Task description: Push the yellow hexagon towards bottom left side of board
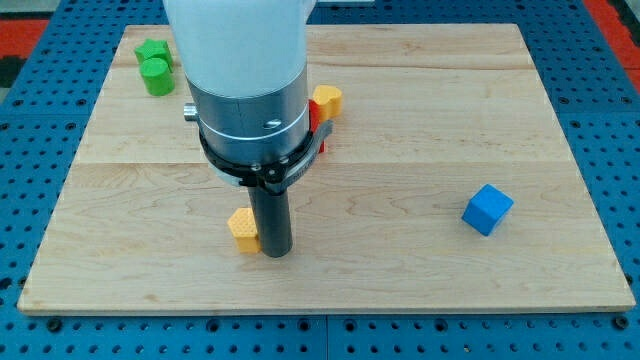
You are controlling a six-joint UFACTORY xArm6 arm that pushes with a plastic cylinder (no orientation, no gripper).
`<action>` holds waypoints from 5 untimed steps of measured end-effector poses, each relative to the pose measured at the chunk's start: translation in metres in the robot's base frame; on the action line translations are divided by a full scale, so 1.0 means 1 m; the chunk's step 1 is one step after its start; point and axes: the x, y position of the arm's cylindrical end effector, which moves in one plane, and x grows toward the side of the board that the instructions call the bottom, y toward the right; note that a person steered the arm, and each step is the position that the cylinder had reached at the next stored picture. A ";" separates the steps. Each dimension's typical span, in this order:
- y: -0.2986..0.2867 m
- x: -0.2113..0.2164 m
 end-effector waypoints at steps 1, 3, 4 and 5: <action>0.023 0.000; 0.004 -0.022; -0.083 -0.014; -0.104 -0.032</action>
